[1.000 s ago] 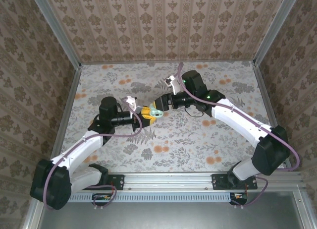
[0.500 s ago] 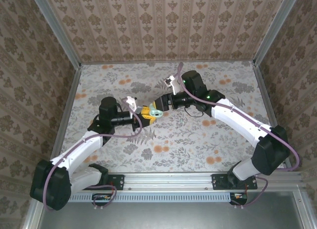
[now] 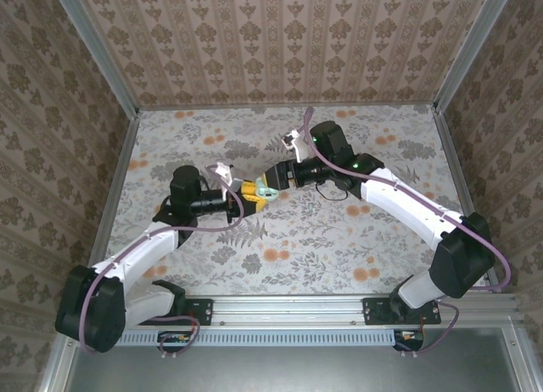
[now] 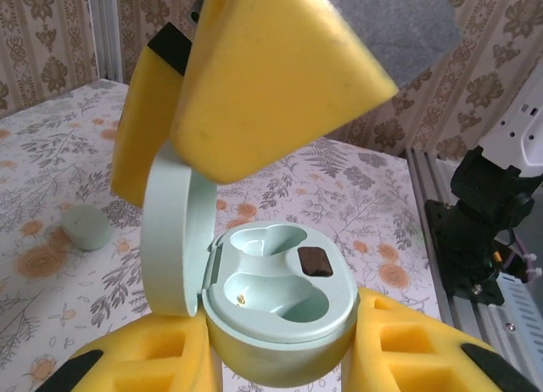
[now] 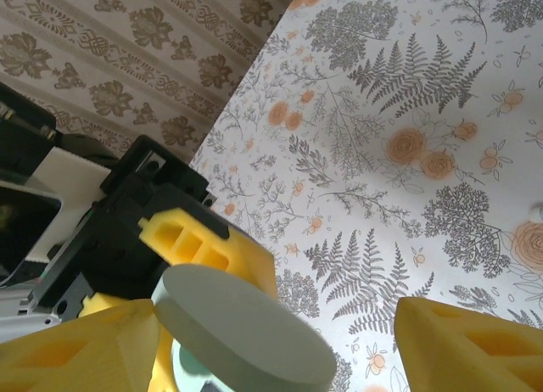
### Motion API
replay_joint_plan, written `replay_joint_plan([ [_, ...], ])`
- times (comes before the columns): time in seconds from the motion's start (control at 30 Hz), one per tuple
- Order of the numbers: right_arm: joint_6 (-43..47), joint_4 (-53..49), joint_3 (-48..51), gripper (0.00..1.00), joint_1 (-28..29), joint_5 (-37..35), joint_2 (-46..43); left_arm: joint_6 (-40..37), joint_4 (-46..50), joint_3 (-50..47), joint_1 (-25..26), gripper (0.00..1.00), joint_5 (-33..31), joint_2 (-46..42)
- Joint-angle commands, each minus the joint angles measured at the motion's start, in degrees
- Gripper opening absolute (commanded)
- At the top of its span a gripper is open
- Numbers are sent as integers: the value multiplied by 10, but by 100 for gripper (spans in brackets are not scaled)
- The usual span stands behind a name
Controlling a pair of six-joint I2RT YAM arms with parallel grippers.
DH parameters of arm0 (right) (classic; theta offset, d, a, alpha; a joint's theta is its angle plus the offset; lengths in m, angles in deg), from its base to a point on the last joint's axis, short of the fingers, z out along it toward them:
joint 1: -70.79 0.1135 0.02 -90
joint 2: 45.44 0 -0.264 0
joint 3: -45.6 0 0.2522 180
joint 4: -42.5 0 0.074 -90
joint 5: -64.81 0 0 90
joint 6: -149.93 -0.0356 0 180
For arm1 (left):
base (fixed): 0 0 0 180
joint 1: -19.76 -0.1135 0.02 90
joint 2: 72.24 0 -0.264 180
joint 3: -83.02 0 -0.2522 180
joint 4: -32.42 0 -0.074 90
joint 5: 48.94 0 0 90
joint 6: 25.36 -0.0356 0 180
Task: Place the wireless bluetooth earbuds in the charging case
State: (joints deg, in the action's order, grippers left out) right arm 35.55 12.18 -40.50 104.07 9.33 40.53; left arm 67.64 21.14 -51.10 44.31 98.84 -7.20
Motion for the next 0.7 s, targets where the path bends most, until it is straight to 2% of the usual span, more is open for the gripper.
replay_joint_plan([
  [0.0,-7,-37,-10,74,-4,-25,-8,41,-77,5,-11,0,43,4],
  [0.27,-21,-40,-23,74,-4,-14,-9,100,-110,3,-29,0,54,28],
  [0.67,-52,-57,-45,74,-6,-24,-26,145,-133,6,-50,0,66,52],
])
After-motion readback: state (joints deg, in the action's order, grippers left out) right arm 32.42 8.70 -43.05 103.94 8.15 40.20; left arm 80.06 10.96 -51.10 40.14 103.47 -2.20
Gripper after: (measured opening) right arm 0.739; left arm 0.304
